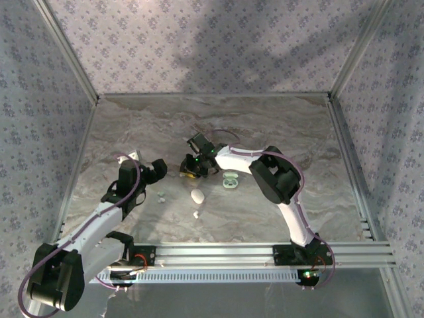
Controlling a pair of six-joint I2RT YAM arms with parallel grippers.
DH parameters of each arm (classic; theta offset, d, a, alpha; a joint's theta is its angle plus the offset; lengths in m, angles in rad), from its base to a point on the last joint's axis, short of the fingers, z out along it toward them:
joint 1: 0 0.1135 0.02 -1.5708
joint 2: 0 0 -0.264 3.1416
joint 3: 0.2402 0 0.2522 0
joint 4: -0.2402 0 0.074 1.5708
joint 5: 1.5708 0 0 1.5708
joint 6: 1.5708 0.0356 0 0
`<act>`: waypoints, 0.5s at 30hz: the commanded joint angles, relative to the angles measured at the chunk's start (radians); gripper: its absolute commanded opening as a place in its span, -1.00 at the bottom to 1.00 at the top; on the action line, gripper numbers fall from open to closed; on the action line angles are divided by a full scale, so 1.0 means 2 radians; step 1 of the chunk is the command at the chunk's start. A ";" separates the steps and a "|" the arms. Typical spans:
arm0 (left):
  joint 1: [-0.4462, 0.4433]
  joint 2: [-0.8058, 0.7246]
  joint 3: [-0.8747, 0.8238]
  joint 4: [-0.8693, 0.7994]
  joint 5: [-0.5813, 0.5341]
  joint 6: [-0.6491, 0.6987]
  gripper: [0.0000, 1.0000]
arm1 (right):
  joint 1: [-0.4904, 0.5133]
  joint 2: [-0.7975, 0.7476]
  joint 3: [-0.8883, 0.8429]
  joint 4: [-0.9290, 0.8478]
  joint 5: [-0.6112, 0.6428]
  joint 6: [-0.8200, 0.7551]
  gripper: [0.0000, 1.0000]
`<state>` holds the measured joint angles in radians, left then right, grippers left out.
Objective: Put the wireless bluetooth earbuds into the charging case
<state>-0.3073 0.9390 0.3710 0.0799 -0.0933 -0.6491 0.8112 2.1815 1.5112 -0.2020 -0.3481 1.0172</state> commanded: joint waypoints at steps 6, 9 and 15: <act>0.003 0.001 0.011 0.018 0.011 -0.003 0.99 | -0.001 0.028 0.017 -0.014 0.001 0.000 -0.61; 0.003 0.004 0.011 0.020 0.015 -0.004 0.99 | -0.002 0.025 0.020 -0.020 0.003 -0.004 -0.63; 0.003 0.011 0.012 0.027 0.027 -0.001 0.99 | -0.002 0.010 0.024 -0.034 0.015 -0.018 -0.67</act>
<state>-0.3073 0.9524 0.3710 0.1005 -0.0669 -0.6487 0.8097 2.1937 1.5352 -0.2138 -0.3515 1.0073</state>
